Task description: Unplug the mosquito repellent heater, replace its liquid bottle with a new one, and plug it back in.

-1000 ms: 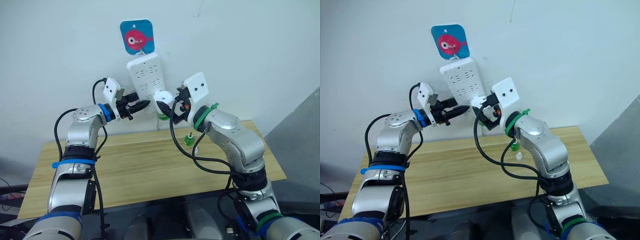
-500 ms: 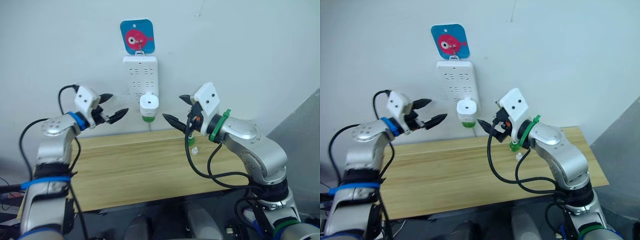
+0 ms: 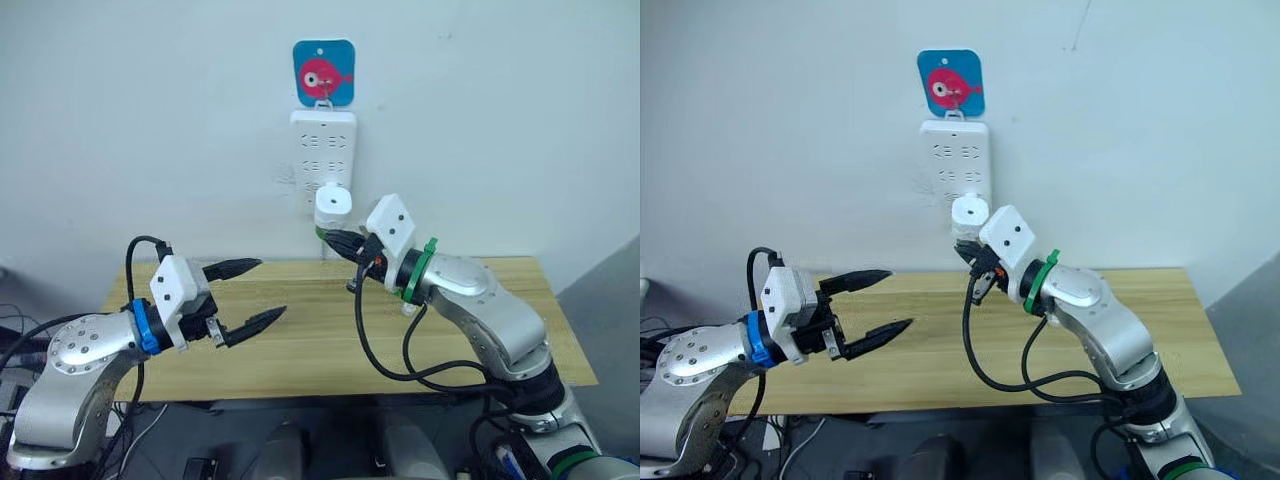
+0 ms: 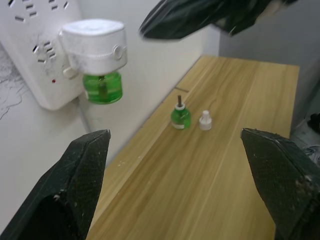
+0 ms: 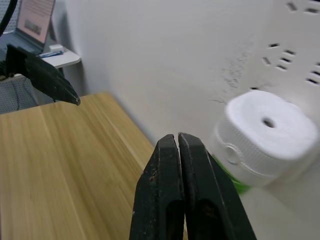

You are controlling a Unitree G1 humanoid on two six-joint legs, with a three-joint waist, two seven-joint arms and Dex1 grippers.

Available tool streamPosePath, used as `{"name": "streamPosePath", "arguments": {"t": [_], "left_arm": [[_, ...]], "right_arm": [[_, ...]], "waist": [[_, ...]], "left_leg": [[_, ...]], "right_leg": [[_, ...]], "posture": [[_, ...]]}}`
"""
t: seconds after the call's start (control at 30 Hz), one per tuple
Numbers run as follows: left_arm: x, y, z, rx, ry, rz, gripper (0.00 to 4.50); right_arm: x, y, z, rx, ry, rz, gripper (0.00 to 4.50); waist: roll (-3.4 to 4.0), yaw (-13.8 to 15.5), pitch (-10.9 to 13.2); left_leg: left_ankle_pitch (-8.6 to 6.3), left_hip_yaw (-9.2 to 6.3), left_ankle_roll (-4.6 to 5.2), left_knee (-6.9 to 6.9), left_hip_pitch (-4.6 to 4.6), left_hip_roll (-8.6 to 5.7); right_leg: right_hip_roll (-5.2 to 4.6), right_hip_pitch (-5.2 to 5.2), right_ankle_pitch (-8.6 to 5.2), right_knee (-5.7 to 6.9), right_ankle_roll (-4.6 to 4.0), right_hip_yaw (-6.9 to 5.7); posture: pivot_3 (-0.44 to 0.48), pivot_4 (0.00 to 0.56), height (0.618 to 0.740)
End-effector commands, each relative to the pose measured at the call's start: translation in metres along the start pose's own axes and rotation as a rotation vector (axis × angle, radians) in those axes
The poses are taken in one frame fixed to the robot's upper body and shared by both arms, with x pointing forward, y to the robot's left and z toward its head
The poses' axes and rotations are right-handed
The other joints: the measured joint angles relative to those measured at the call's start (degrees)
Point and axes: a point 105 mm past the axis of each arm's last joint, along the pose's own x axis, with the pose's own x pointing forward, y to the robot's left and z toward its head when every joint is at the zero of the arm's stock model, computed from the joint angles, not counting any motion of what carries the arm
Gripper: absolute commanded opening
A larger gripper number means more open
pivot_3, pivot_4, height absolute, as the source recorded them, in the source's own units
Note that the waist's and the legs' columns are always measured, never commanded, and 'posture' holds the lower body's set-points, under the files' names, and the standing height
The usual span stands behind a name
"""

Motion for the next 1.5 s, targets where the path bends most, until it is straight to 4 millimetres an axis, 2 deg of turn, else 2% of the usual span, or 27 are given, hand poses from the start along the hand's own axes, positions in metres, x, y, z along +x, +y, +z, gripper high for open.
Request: {"name": "streamPosePath", "arguments": {"t": [0.03,0.23,0.87,1.23,1.33,1.5], "left_arm": [[0.005,-0.015,0.016,0.02,-0.054,-0.031,4.41],[0.008,-0.019,0.019,0.026,-0.064,-0.046,4.41],[0.017,-0.013,0.02,0.04,-0.074,-0.057,4.41],[0.02,-0.013,0.018,0.043,-0.073,-0.066,4.41],[0.02,-0.013,0.018,0.039,-0.077,-0.063,4.41],[0.018,-0.006,0.01,0.028,-0.064,-0.037,4.41]], "right_arm": [[0.007,-0.008,0.007,-0.028,-0.042,-0.051,0.06],[0.012,-0.023,0.001,-0.023,-0.028,-0.129,0.06],[0.01,-0.04,-0.008,-0.04,0.026,-0.224,0.06],[0.005,-0.059,-0.015,0.061,0.03,-0.33,0.06],[0.005,-0.053,-0.013,0.077,0.021,-0.276,0.06],[-0.002,-0.024,-0.001,0.035,-0.003,-0.092,0.06]], "waist": [[0.0,0.1,0.0],[0.0,0.5,0.0],[0.0,0.6,0.0],[0.0,0.6,0.0],[0.0,0.6,0.0],[0.0,0.7,0.0]], "left_leg": [[0.0,0.05,0.0,-0.01,0.01,0.0],[0.0,0.1,0.0,-0.02,0.04,0.01],[0.0,0.16,0.01,-0.02,0.05,0.03],[0.0,0.17,0.0,0.0,0.07,0.04],[0.01,0.18,0.0,0.02,0.15,0.03],[0.01,0.17,0.01,0.01,0.23,0.03]], "right_leg": [[0.0,0.0,0.0,-0.01,0.0,-0.01],[0.06,-0.01,0.0,0.0,-0.01,-0.01],[0.2,-0.01,-0.01,-0.01,-0.01,0.03],[0.21,0.01,-0.01,-0.01,-0.01,0.06],[0.26,0.11,-0.01,-0.01,-0.02,0.06],[0.42,0.22,-0.03,-0.04,-0.02,0.07]], "posture": [[0.006,0.15,0.733],[0.012,0.148,0.733],[-0.006,0.142,0.733],[-0.007,0.135,0.733],[-0.01,0.13,0.733],[-0.012,0.128,0.733]]}}
